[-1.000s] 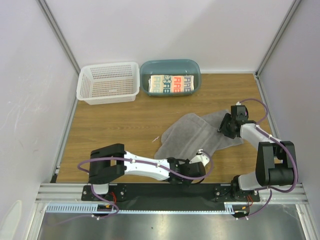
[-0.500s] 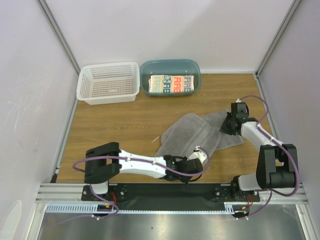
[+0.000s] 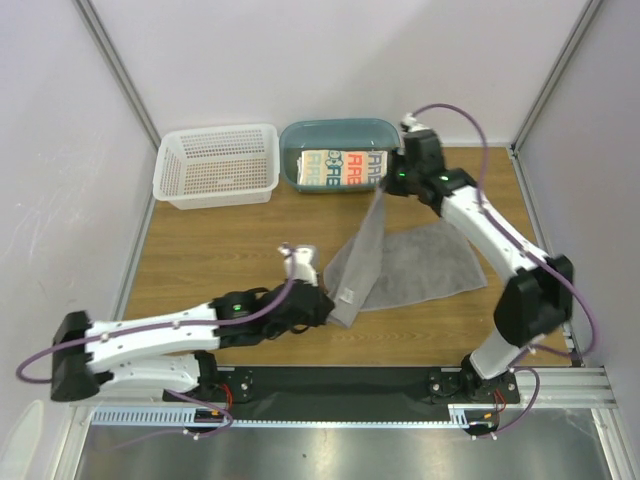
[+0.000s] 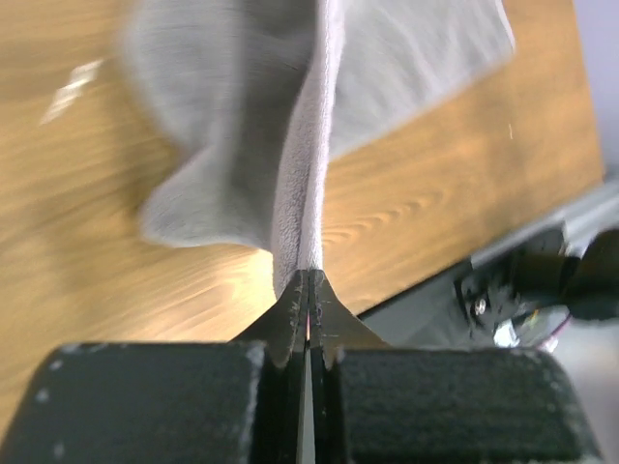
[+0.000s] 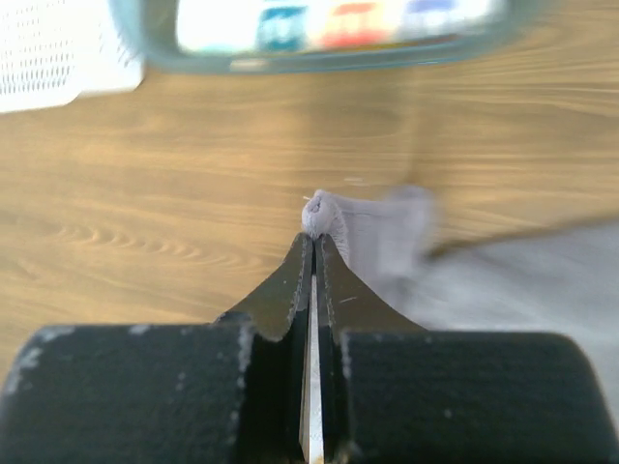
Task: Fold and stack the towels
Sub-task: Flatten out the crumpled towel
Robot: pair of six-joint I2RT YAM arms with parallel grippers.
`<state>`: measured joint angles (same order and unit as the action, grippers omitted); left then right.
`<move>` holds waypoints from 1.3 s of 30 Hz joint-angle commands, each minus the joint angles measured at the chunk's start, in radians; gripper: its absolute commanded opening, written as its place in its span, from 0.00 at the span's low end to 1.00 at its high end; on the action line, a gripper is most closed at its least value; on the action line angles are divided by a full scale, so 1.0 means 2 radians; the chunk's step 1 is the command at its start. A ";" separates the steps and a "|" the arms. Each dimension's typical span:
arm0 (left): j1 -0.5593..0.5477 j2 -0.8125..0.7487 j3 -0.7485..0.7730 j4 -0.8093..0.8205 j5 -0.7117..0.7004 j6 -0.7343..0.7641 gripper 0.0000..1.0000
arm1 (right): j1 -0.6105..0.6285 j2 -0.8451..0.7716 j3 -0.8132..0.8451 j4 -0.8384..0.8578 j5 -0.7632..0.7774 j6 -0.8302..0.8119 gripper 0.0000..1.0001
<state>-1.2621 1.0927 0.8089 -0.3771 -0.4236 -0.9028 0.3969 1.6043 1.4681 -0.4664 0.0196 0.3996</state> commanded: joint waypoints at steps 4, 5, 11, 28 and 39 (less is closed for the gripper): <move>0.055 -0.157 -0.088 -0.176 -0.097 -0.181 0.00 | 0.101 0.128 0.123 -0.015 0.002 0.029 0.00; 0.063 -0.186 -0.088 -0.227 -0.117 -0.200 0.00 | 0.123 0.159 0.161 -0.012 -0.003 0.030 0.00; 0.125 -0.214 -0.045 -0.412 -0.192 -0.254 0.00 | 0.188 0.306 0.326 0.028 -0.065 0.049 0.00; 0.225 -0.230 0.028 -0.545 -0.259 -0.277 0.00 | 0.224 0.496 0.521 0.183 -0.162 0.151 0.00; 0.255 -0.232 0.057 -0.545 -0.242 -0.246 1.00 | 0.226 0.512 0.561 0.152 -0.205 0.151 1.00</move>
<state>-0.7696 0.6231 0.8417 -1.3514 -0.8875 -1.4368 0.8539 2.6575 2.5320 -0.1055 -0.3408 0.7242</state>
